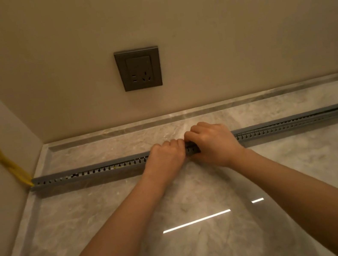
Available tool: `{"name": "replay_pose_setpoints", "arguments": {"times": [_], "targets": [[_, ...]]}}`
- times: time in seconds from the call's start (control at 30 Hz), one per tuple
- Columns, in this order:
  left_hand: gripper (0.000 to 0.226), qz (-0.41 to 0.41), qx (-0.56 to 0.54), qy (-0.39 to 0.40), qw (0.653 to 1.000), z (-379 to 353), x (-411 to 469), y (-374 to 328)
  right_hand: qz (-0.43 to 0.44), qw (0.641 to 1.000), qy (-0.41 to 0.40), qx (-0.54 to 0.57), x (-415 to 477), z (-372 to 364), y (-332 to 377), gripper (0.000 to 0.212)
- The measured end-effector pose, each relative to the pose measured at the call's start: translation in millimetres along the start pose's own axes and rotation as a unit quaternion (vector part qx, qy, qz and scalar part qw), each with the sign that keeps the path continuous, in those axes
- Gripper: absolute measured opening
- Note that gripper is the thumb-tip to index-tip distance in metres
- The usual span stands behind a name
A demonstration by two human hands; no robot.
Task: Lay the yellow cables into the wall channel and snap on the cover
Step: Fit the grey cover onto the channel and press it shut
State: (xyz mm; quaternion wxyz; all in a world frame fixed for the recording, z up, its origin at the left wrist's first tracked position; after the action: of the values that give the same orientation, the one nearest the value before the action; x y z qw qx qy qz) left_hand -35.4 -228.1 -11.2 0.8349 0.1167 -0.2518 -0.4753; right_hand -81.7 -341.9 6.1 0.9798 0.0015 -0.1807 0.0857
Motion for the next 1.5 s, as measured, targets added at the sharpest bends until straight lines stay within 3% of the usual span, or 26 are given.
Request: {"name": "replay_pose_setpoints", "arguments": {"times": [0.17, 0.5, 0.83, 1.1, 1.23, 1.5], "targets": [[0.017, -0.014, -0.016, 0.018, 1.0, -7.2, -1.5, -3.9, -0.036, 0.997, 0.051, -0.034, -15.0, 1.3, -24.8, 0.025], [0.019, 0.015, -0.06, 0.07, 0.996, -11.8, 2.4, -0.1, -0.013, 1.0, -0.017, -0.006, -34.4, 13.6, -42.6, 0.027], [0.023, 0.02, -0.074, 0.126, 0.989, -12.5, 9.7, -0.7, -0.038, 0.998, 0.02, 0.053, -26.2, 10.0, -53.2, 0.023], [0.024, 0.061, -0.108, 0.123, 0.985, -0.7, 9.8, -4.1, -0.003, 0.998, 0.024, 0.062, -24.2, 7.9, -57.6, 0.02], [0.024, 0.088, -0.126, 0.092, 0.984, 15.9, 24.8, -26.6, 0.016, 0.997, -0.021, 0.076, -25.3, 10.3, -58.8, 0.018], [0.029, 0.03, -0.066, 0.113, 0.991, 25.3, 39.4, -59.9, 0.022, 0.998, -0.035, 0.057, -40.2, 6.8, -58.0, 0.019]]}}
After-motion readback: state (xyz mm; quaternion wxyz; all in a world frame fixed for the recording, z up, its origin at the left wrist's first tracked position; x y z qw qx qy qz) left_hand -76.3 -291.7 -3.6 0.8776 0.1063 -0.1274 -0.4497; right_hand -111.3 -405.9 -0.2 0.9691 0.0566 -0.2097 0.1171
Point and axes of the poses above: each hand's wrist, its own x-axis towards the middle knuckle, its own z-axis out of the back of the hand, y = z × x, the point moved 3 cm from there along x, towards the middle knuckle
